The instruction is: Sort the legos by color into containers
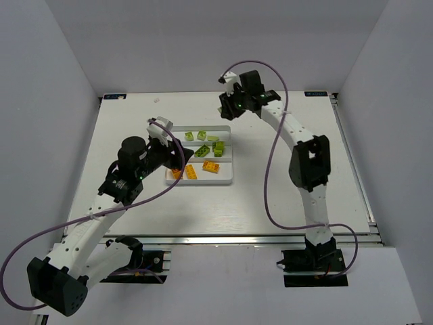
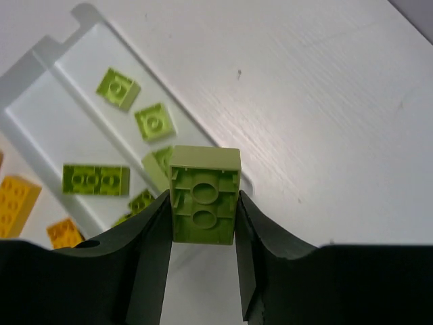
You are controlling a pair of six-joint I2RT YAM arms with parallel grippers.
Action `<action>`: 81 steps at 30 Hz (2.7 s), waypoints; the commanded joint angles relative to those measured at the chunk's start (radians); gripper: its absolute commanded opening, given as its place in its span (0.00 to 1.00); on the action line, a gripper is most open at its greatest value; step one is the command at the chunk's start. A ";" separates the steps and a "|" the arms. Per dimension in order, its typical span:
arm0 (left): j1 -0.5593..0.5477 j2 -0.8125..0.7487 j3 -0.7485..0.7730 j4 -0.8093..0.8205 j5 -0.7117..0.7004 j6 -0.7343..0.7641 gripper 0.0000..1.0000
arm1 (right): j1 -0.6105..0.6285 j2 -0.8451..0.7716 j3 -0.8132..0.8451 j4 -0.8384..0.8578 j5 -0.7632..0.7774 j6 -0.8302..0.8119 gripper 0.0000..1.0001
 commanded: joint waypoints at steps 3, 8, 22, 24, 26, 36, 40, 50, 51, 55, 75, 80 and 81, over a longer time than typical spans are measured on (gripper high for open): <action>-0.004 0.005 0.008 -0.011 -0.057 0.021 0.71 | 0.050 0.201 0.257 -0.043 0.089 0.106 0.00; -0.004 0.013 0.009 -0.015 -0.069 0.027 0.71 | 0.064 0.192 0.153 0.069 0.135 0.124 0.06; -0.004 0.020 0.008 -0.020 -0.077 0.030 0.71 | 0.068 0.201 0.045 0.051 0.094 0.122 0.42; -0.004 0.017 0.009 -0.020 -0.077 0.030 0.71 | 0.065 0.193 0.045 0.042 0.100 0.117 0.53; -0.004 0.014 0.009 -0.017 -0.077 0.032 0.71 | 0.070 0.187 0.044 0.034 0.103 0.116 0.66; -0.004 0.014 -0.005 -0.012 -0.112 0.035 0.71 | 0.059 -0.021 -0.045 0.022 0.129 0.091 0.72; -0.004 -0.007 -0.015 0.000 -0.123 0.038 0.68 | 0.057 -0.163 -0.200 0.049 0.123 0.093 0.73; -0.004 0.000 -0.057 0.020 -0.141 0.033 0.62 | 0.015 -0.742 -0.881 0.279 0.060 0.071 0.89; -0.004 0.002 -0.054 0.014 -0.135 0.029 0.73 | 0.005 -0.775 -0.910 0.283 0.064 0.059 0.89; -0.004 -0.024 -0.055 -0.014 -0.121 0.027 0.85 | -0.010 -0.894 -0.989 0.224 0.072 0.047 0.89; -0.014 -0.093 -0.063 -0.030 -0.063 0.035 0.94 | -0.027 -1.283 -1.349 0.302 0.176 0.101 0.89; -0.014 -0.130 -0.069 -0.020 -0.061 0.035 0.95 | -0.041 -1.310 -1.365 0.313 0.195 0.094 0.89; -0.014 -0.128 -0.071 -0.017 -0.057 0.036 0.95 | -0.045 -1.315 -1.366 0.318 0.199 0.096 0.89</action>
